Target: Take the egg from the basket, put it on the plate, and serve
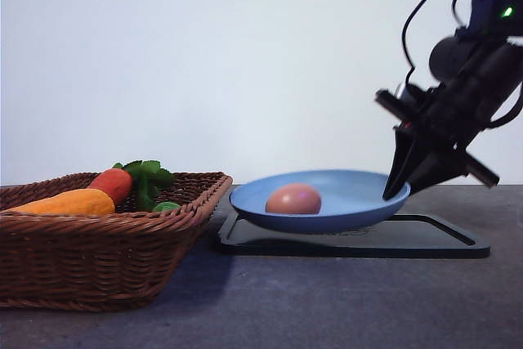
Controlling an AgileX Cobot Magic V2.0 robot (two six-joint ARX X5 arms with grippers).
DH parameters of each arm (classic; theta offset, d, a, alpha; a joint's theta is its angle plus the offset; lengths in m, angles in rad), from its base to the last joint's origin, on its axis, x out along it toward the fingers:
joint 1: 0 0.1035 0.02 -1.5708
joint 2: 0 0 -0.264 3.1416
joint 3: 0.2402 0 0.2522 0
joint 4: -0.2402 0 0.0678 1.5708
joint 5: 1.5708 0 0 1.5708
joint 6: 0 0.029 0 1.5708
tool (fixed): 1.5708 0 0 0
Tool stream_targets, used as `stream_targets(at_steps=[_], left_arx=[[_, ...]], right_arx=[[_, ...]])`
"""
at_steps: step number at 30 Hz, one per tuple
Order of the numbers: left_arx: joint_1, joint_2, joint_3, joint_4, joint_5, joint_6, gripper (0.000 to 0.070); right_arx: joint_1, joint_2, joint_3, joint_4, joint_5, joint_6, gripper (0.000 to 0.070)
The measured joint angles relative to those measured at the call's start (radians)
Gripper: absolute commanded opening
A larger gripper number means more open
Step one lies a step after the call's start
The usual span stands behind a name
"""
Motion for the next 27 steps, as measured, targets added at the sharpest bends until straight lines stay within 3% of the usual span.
stream_targets(at_steps=[6,13,22,27], left_arx=[[0.011,-0.006,0.000,-0.011,0.000,0.000,0.0387],[0.011,-0.005,0.000,-0.012,0.000,0.000,0.0387],[0.017,-0.002,0.000,0.005,0.000,0.000,0.0380],[0.042,0.027,0.000,0.051,-0.019,0.000,0.0252]], right_arx=[[0.000,0.016,0.004,-0.009,0.019,0.010,0.0006],[-0.004,0.016,0.005,-0.016,0.059,0.014,0.0225],[-0.047,-0.023,0.032,-0.105,0.057,0.005,0.0207],[-0.075,-0.158,0.035,-0.178,0.061,-0.021,0.0088]])
